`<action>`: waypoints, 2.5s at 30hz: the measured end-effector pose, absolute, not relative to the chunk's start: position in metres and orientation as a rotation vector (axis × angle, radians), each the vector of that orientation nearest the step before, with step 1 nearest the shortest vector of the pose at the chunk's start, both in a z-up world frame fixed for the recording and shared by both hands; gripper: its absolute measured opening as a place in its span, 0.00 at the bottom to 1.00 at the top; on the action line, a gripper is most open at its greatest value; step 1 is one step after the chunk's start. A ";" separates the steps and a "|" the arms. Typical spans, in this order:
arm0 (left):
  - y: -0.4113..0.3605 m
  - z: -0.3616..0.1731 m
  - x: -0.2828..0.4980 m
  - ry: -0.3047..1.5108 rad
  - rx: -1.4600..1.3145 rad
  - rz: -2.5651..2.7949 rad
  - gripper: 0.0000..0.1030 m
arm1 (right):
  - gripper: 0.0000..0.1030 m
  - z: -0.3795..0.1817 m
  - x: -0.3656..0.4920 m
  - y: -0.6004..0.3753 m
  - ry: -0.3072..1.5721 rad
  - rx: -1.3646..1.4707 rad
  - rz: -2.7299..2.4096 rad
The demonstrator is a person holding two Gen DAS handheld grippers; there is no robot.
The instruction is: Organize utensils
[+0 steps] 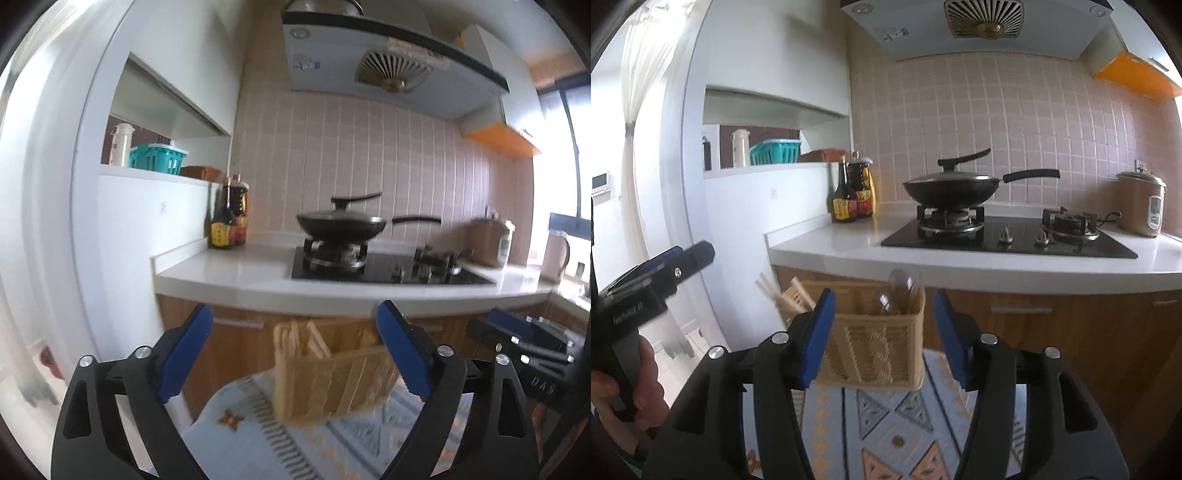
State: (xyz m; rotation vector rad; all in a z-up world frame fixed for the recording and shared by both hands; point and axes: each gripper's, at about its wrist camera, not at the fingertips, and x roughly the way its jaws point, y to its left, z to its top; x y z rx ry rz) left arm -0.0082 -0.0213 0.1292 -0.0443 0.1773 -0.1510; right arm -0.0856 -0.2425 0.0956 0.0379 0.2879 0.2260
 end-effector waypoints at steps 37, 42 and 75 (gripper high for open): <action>-0.041 0.034 -0.001 0.218 0.038 0.053 0.92 | 0.91 0.006 -0.092 -0.240 0.272 -0.021 -0.014; -0.043 0.032 -0.002 0.203 0.058 0.052 0.92 | 0.91 0.002 -0.091 -0.238 0.283 -0.043 -0.008; -0.048 0.021 0.003 0.239 0.105 0.063 0.93 | 0.91 0.001 -0.092 -0.236 0.298 -0.050 0.036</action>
